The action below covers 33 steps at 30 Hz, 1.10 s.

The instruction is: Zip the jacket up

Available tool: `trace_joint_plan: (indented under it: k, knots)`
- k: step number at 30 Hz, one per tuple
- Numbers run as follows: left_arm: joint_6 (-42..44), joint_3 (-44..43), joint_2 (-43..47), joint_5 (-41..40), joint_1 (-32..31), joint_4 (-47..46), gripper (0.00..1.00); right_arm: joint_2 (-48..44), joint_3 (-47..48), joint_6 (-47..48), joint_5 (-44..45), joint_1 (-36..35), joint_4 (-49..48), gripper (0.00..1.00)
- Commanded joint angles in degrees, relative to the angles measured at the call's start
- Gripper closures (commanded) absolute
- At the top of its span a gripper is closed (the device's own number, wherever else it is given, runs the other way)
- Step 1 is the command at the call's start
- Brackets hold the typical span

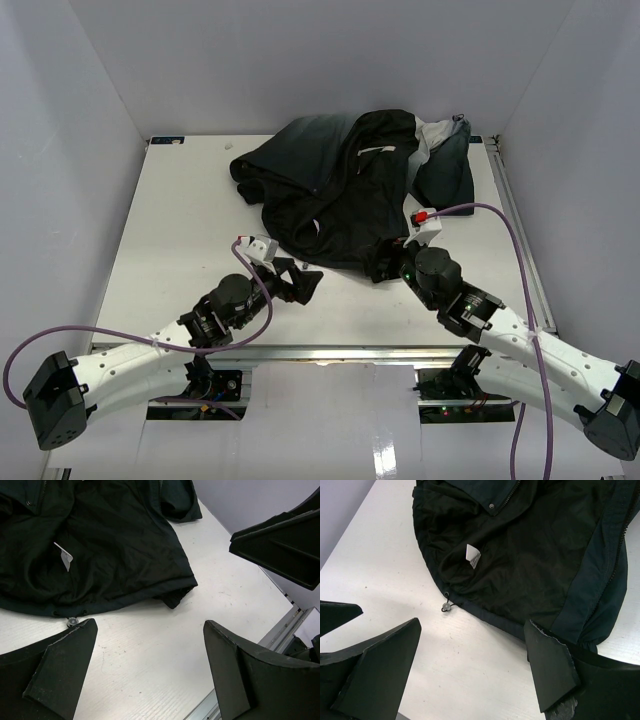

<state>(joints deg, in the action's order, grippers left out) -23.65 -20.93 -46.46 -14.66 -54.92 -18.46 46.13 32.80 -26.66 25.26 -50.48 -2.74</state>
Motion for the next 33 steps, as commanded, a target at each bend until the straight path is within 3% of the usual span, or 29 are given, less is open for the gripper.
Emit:
trace_joint_plan:
  k: [1,5,9,14,19,24,29,33]
  knots:
    - [0.46,-0.02,-0.17,0.02,0.07,-0.08,0.02,-0.1,1.72,1.29,1.25,-0.04,-1.63,0.1]
    - [0.53,0.02,0.3,-0.45,0.07,0.07,0.02,0.09,4.99,5.54,6.42,0.03,-0.27,0.09]
    - [0.19,0.14,1.74,-0.39,0.07,0.45,0.02,6.66,10.26,5.93,7.64,2.87,1.52,0.04]
    - [0.35,1.74,4.24,-0.36,0.07,-1.04,0.02,18.52,16.7,3.77,-15.11,17.33,2.59,0.03]
    - [0.1,2.03,4.54,0.36,0.07,-1.54,0.02,25.94,19.76,7.41,-22.83,29.44,3.39,0.0]
    - [-0.09,1.59,3.66,0.5,0.07,-1.06,0.02,29.55,14.24,3.91,-39.19,38.67,-5.93,0.17]
    - [-0.35,2.04,2.93,0.92,0.07,-2.18,0.02,33.9,8.46,2.27,-44.86,40.02,-13.75,0.33]
    - [-0.07,1.48,-0.06,0.39,0.07,-2.04,0.02,34.5,3.27,-0.31,-46.56,39.93,-18.94,0.38]
